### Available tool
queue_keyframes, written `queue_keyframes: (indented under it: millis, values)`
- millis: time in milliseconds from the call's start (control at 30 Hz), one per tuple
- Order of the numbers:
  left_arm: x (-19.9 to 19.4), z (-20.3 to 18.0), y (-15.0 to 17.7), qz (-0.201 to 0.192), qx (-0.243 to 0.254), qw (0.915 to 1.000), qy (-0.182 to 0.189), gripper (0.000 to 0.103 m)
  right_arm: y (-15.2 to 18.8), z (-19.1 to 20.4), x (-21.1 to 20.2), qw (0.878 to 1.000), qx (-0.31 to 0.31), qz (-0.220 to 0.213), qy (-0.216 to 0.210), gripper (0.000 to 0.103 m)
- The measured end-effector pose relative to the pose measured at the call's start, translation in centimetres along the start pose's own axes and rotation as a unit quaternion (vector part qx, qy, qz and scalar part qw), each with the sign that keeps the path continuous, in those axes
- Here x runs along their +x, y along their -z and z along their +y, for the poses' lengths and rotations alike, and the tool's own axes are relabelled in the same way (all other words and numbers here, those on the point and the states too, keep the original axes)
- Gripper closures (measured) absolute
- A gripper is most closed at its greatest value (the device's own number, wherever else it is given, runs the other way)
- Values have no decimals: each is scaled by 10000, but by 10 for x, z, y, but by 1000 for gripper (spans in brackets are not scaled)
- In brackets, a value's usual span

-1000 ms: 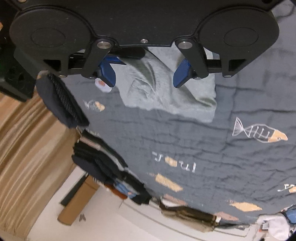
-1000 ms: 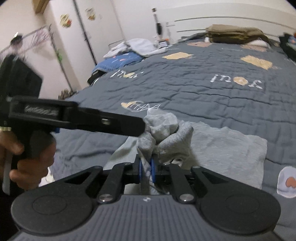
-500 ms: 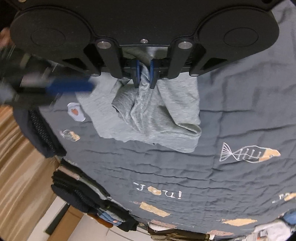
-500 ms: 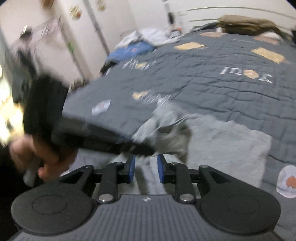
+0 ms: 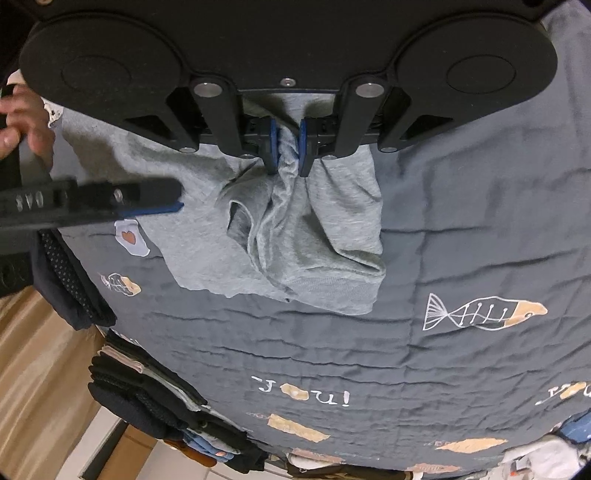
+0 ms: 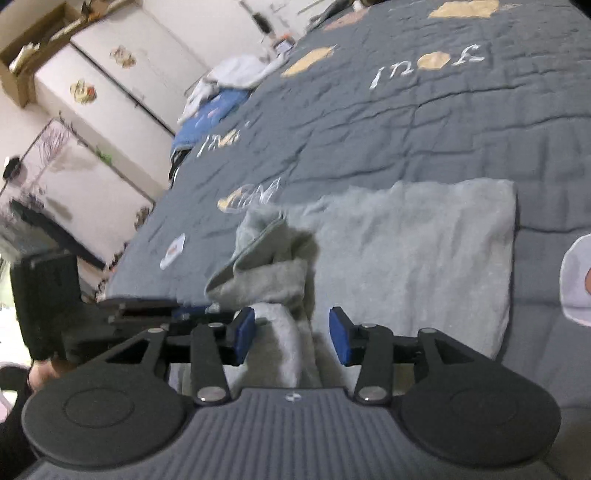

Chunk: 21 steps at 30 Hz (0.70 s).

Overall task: Fold clothes
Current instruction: 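Lift the pinched shirt end with both grippers and fold it over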

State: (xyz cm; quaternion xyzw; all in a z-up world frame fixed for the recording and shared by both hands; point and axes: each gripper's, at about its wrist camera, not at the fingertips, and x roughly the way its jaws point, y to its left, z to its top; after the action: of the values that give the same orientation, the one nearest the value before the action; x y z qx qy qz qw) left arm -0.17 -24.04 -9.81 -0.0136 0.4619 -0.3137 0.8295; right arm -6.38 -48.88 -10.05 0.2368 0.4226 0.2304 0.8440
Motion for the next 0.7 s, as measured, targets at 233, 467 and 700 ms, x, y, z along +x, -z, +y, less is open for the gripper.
queue_keyframes:
  millis: [233, 467, 700]
  values:
    - [1, 3, -1, 12, -64, 10000, -57, 89, 12, 47, -9, 9949, -901, 173, -424, 97]
    - [-6, 8, -4, 0, -401, 9989, 240, 78, 36, 70, 18, 9848, -1463, 868, -348, 97]
    - [3, -9, 3, 86, 201, 9998, -28, 75, 24, 72, 2, 9862, -1433, 716, -410, 88]
